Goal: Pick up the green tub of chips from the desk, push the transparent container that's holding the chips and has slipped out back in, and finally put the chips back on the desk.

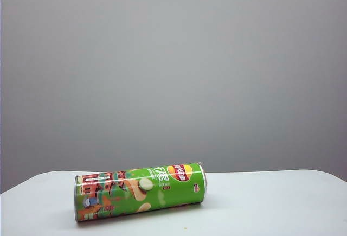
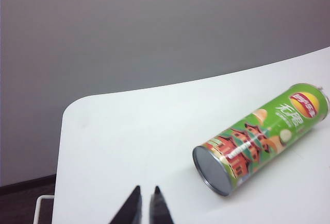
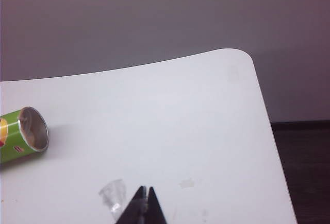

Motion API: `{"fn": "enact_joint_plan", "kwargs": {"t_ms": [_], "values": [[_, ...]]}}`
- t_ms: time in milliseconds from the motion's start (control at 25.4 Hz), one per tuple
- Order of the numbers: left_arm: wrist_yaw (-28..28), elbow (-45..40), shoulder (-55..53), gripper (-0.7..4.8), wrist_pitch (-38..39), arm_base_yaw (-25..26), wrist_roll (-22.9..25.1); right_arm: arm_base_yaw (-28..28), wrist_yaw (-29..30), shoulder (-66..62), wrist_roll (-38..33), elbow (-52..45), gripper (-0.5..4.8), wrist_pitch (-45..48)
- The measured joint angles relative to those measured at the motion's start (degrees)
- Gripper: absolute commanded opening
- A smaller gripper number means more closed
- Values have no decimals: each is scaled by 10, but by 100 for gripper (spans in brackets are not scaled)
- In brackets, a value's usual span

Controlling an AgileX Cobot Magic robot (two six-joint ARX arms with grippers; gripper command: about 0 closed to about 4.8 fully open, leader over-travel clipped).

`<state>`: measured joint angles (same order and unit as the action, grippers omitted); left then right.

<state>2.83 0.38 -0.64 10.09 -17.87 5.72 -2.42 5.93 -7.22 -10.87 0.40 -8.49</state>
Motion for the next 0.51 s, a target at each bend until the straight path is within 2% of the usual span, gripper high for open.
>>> {"fn": "enact_joint_plan", "kwargs": {"t_ms": [197,512], "values": [[-12,0,0,27,0,0,-22,0,0,0,0,0,2,-1],[-12,0,0,27,0,0,-24,0,0,0,0,0,2,-6]]}}
